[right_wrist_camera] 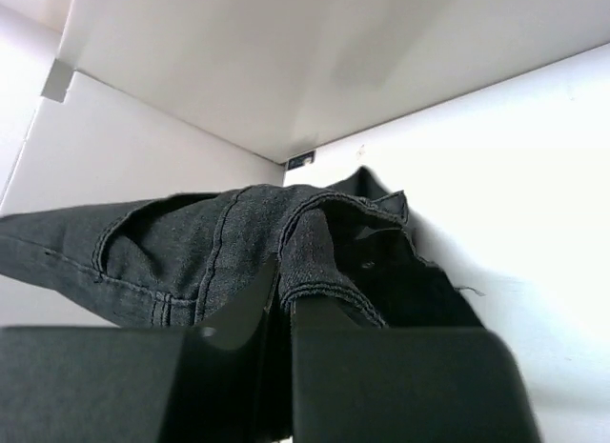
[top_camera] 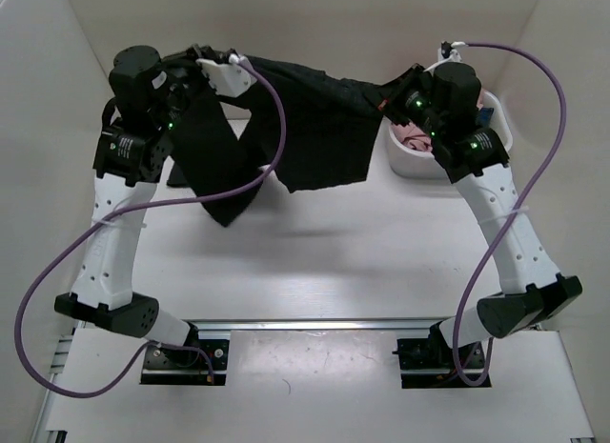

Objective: Fold and stack the trousers
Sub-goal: Flatten the trousers out

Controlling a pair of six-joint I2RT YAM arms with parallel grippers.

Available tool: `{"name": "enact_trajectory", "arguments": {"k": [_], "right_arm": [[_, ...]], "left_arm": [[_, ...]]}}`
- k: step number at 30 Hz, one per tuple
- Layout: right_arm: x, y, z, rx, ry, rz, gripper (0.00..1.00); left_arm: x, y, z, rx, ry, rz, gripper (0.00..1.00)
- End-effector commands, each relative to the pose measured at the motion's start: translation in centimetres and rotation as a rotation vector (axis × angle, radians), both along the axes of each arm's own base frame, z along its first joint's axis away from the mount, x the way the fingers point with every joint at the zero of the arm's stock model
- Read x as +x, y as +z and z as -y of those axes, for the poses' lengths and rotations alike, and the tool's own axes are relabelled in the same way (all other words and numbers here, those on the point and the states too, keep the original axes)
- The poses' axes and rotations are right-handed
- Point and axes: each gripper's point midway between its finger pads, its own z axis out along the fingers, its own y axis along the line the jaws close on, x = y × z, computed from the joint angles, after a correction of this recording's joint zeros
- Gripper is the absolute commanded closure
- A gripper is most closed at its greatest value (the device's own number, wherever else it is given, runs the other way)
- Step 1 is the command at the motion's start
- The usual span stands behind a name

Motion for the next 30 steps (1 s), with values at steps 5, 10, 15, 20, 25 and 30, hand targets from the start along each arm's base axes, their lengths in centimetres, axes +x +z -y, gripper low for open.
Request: {"name": "enact_trajectory", "arguments": {"k": [5, 10, 15, 20, 25, 30], "right_arm": [[-1.0, -3.0, 10.2, -0.204, -0.312, -0.04, 1.0], [-3.1, -3.8, 12.8, -0.272, -0.386, -0.055, 1.0], [-3.2, -7.4, 14.9, -0.364, -0.436, -0.136, 1.0], [-2.3, -11.3, 15.9, -0.37, -0.433, -0.221, 1.0], [-2.0, -11.8, 15.6, -0.345, -0.414, -0.224, 1.0], [-2.3, -13.2, 15.7, -0.359, -0.409, -0.258, 1.0]], "left_arm": [[0.6, -16.9, 2.6, 0.141, -0.148, -0.483, 0.69], [2.1, -26.0, 7.4, 0.052, -0.228, -0.768, 0.58], [6.0, -27.3, 8.0, -0.145, -0.03, -0.874, 0.29], [0.9, -25.9, 4.0, -0.261, 0.004, -0.862, 0.0], [-5.8, -38.6, -1.6, -0.123, 0.234, -1.059, 0.09], [-5.3, -45.5, -6.1, -0.282, 0.452, -1.177, 0.05]]}}
